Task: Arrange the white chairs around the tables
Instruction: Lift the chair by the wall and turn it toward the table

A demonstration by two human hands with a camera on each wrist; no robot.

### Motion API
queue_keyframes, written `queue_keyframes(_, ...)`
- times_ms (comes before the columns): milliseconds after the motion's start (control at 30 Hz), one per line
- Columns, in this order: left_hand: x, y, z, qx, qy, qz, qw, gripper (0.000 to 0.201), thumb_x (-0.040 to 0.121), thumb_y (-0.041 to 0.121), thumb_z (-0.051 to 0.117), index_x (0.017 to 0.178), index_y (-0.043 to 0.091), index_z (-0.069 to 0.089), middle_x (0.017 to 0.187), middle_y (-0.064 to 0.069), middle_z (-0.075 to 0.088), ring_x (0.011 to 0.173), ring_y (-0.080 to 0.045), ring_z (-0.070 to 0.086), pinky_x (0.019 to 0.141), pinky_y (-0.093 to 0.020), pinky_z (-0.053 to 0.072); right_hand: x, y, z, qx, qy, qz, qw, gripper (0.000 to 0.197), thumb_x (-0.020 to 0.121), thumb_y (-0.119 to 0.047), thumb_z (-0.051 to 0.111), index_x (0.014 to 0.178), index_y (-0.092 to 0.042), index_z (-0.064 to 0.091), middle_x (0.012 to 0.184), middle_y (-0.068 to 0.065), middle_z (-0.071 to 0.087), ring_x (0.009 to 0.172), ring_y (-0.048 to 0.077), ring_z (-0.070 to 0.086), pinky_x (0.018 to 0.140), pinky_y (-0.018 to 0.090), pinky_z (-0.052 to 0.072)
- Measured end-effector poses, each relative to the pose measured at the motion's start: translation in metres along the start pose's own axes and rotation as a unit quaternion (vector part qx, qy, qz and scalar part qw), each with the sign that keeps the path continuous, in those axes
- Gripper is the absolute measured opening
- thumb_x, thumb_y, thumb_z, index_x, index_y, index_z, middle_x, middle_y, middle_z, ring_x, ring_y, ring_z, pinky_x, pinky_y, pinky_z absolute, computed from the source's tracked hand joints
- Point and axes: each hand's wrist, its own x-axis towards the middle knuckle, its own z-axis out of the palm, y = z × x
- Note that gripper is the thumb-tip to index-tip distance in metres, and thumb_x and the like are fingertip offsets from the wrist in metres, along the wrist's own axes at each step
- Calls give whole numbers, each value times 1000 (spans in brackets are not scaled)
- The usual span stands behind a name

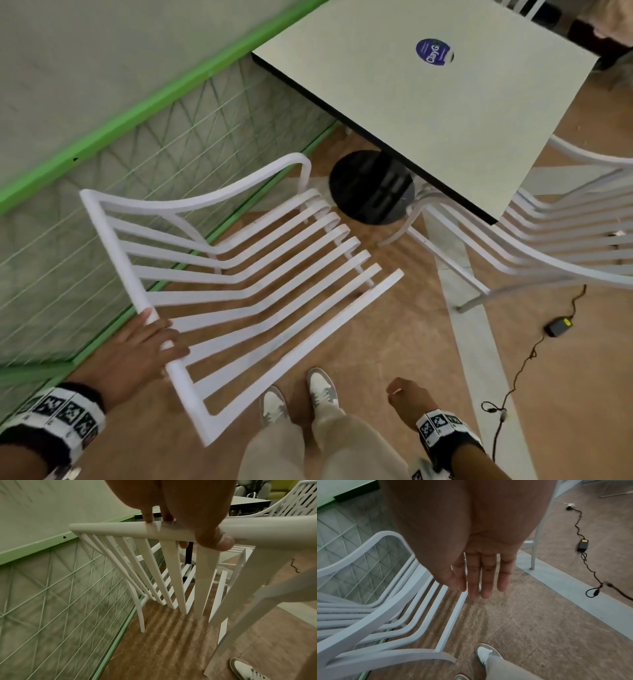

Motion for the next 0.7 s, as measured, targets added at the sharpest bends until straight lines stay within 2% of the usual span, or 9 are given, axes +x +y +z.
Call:
queue_keyframes(67,1,0,0,-6,10,-1,1000,66,42,14,89,100,34,63,99,3,69,102,-27,63,118,-40,-1,-2,-2,0,6,11,-3,1000,10,85,-22,53,87,-31,58,88,2,67,91,24,65,68,21,40)
queue_keyframes(167,3,2,0,-28,24,-10,999,67,41,12,90,99,33,63,99,4,70,102,-25,63,118,-37,-2,-4,-3,1,8,24,-4,1000,13,85,-22,52,88,-31,61,100,5,72,93,25,65,69,21,42)
queue_keyframes(267,5,2,3,-44,18,-22,999,66,42,14,91,100,34,64,102,3,69,104,-24,63,119,-35,-5,-6,-2,2,16,25,-4,1000,13,85,-23,52,81,-35,55,101,5,73,94,25,65,71,22,45)
queue_keyframes(400,19,5,5,-56,17,-38,998,64,44,19,91,100,35,64,103,4,68,104,-23,62,118,-34,-6,-9,1,4,29,27,0,999,12,86,-23,54,82,-34,55,100,3,73,94,23,65,68,20,39)
queue_keyframes(700,68,9,-10,-94,33,-72,992,63,51,14,87,105,36,63,104,5,63,109,-20,56,117,-28,-14,-10,3,-2,39,26,3,999,9,87,-23,53,85,-32,54,85,0,65,97,24,65,76,23,46)
